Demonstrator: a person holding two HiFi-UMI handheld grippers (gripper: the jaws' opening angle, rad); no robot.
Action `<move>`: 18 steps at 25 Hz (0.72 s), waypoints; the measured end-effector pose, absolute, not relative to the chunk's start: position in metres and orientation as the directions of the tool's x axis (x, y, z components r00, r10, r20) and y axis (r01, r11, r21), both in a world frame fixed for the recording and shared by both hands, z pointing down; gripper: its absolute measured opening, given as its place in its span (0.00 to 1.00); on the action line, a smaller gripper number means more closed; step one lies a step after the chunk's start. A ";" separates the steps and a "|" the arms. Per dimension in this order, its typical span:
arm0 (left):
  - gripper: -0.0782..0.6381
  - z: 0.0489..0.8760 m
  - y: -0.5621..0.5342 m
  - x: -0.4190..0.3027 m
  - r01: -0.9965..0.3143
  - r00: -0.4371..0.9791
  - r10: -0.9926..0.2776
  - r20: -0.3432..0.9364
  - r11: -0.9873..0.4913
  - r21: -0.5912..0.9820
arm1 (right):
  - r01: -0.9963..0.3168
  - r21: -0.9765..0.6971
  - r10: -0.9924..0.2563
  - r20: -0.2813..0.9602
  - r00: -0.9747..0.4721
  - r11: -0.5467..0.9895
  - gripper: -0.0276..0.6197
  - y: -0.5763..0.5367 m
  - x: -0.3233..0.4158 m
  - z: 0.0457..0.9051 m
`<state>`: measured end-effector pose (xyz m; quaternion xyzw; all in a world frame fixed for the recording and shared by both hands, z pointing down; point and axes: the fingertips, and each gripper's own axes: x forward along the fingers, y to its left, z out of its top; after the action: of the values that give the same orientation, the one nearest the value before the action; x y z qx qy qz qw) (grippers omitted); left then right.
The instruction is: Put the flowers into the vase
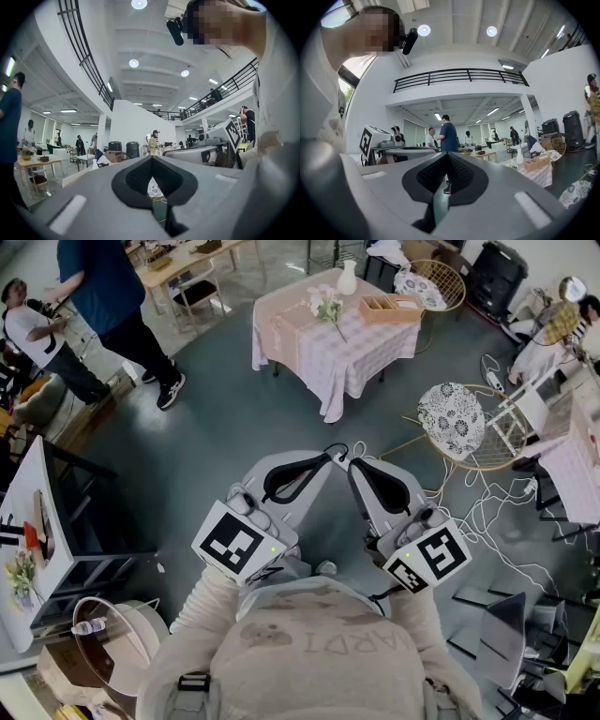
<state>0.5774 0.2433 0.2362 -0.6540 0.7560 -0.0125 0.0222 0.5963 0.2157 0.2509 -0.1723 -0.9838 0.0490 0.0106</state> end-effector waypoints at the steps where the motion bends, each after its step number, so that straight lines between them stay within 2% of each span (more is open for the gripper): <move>1: 0.11 0.236 0.243 0.576 -0.988 -0.143 -0.990 -0.017 0.144 -0.048 | 0.338 -0.101 0.340 0.005 -0.940 0.936 0.08 0.215 0.594 0.251; 18: 0.11 0.245 0.260 0.518 -0.992 -0.126 -0.991 -0.038 0.127 -0.020 | 0.304 -0.113 0.307 0.009 -0.952 0.946 0.08 0.233 0.545 0.254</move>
<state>0.5183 0.2600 0.2448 -0.6608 0.7502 0.0051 0.0206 0.5453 0.2326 0.2541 -0.1549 -0.9863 0.0554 0.0134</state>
